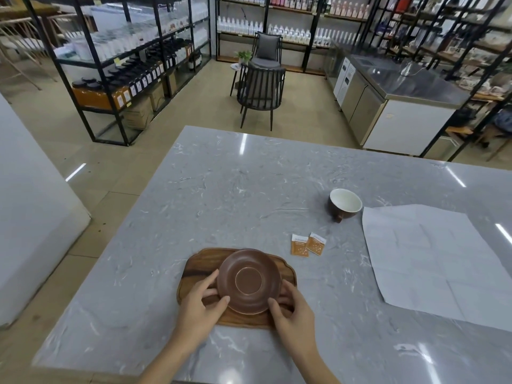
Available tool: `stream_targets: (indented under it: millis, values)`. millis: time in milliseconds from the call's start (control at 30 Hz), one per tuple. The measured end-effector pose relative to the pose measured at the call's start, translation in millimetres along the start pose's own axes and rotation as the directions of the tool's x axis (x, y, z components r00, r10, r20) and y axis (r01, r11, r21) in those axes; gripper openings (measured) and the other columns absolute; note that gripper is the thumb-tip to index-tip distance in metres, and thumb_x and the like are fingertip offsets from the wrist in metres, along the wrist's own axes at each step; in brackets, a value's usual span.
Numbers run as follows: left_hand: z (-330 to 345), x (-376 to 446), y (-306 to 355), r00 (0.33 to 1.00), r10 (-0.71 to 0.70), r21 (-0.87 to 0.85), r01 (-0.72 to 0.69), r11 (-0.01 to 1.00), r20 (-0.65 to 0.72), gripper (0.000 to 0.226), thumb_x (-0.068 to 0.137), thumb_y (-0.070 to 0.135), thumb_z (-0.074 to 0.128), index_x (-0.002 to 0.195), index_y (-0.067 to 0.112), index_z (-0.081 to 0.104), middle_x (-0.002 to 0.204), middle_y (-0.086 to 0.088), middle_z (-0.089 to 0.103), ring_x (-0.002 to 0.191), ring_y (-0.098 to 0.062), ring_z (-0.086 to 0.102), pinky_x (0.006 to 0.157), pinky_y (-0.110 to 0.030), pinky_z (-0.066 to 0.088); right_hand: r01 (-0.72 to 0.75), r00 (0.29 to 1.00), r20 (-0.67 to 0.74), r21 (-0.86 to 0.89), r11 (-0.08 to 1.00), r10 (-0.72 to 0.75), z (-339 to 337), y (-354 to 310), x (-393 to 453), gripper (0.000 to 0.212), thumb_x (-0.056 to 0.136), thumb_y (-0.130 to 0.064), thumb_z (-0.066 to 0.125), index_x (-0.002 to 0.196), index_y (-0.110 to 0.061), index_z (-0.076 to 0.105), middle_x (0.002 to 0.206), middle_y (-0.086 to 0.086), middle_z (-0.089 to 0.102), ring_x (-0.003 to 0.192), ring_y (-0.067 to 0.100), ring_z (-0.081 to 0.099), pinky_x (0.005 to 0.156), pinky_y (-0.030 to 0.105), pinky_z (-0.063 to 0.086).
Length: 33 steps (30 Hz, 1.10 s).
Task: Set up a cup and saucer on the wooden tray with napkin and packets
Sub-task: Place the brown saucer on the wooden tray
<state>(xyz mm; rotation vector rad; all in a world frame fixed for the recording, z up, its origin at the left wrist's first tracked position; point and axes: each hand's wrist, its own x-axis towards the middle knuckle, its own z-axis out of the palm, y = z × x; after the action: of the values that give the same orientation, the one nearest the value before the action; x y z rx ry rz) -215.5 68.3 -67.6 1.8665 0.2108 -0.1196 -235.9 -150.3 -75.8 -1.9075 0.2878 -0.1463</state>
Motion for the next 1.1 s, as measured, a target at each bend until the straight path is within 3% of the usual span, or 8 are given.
stream_targets:
  millis: [167,367,533,667,833,967,1100]
  values:
    - [4,-5,-1,1.0,-0.013,-0.043,0.012,0.999,-0.027,0.066,0.087,0.007,0.075,0.145,0.029,0.052,0.125,0.007,0.061,0.108,-0.001,0.063,0.077,-0.003,0.051,0.141,0.99,0.017,-0.085,0.986,-0.14,6,-3,-16,0.054,0.093,-0.013,0.071,0.143,-0.024,0.056,0.107,-0.005,0.07,0.097,0.008,0.071,0.083,0.013,0.057]
    - [3,-4,-4,1.0,-0.008,-0.052,0.007,0.999,-0.013,0.066,0.089,0.01,0.075,0.146,0.031,0.05,0.13,0.005,0.06,0.11,-0.001,0.062,0.076,0.002,0.047,0.17,0.985,0.015,-0.14,0.975,-0.169,6,-7,-19,0.055,0.094,-0.014,0.069,0.146,-0.025,0.054,0.111,-0.006,0.07,0.098,0.005,0.07,0.088,0.02,0.059]
    - [5,-5,-8,0.999,-0.009,-0.069,0.006,0.998,-0.043,0.063,0.09,0.011,0.074,0.144,0.034,0.051,0.126,0.006,0.061,0.105,0.021,0.056,0.074,0.004,0.046,0.187,0.981,0.002,-0.272,0.944,-0.193,10,-9,-22,0.056,0.097,-0.025,0.065,0.15,-0.028,0.048,0.111,-0.009,0.066,0.093,0.002,0.069,0.083,0.025,0.059]
    - [4,-4,-10,0.999,-0.017,-0.071,0.014,0.997,-0.04,0.063,0.09,0.014,0.074,0.143,0.037,0.05,0.123,0.008,0.062,0.102,0.027,0.052,0.072,0.008,0.042,0.184,0.982,-0.001,-0.276,0.943,-0.191,12,-8,-23,0.052,0.098,-0.026,0.063,0.148,-0.027,0.049,0.111,-0.011,0.064,0.095,0.001,0.067,0.083,0.024,0.058]
    - [0,-4,-12,1.0,-0.002,-0.071,0.001,0.997,-0.018,0.066,0.086,0.015,0.078,0.141,0.039,0.051,0.12,0.016,0.061,0.105,0.02,0.056,0.075,0.005,0.045,0.154,0.986,-0.024,-0.262,0.953,-0.166,14,-5,-23,0.05,0.097,-0.022,0.064,0.146,-0.025,0.053,0.103,-0.013,0.064,0.094,0.002,0.066,0.082,0.02,0.056]
    - [-2,-3,-13,1.0,-0.006,-0.062,0.006,0.998,-0.013,0.066,0.084,0.016,0.081,0.141,0.034,0.053,0.119,0.009,0.064,0.103,0.017,0.059,0.074,0.004,0.045,0.139,0.988,-0.03,-0.259,0.956,-0.152,15,-4,-23,0.052,0.097,-0.02,0.063,0.147,-0.026,0.052,0.1,-0.01,0.065,0.093,0.004,0.065,0.08,0.016,0.053]
    - [-3,-3,-12,1.0,0.008,-0.064,-0.009,0.998,-0.012,0.065,0.084,0.012,0.081,0.141,0.029,0.055,0.122,0.004,0.065,0.105,0.001,0.063,0.073,0.004,0.045,0.135,0.987,-0.048,-0.244,0.96,-0.151,16,-1,-22,0.05,0.097,-0.02,0.063,0.145,-0.03,0.053,0.097,-0.011,0.066,0.095,0.004,0.064,0.077,0.015,0.051]
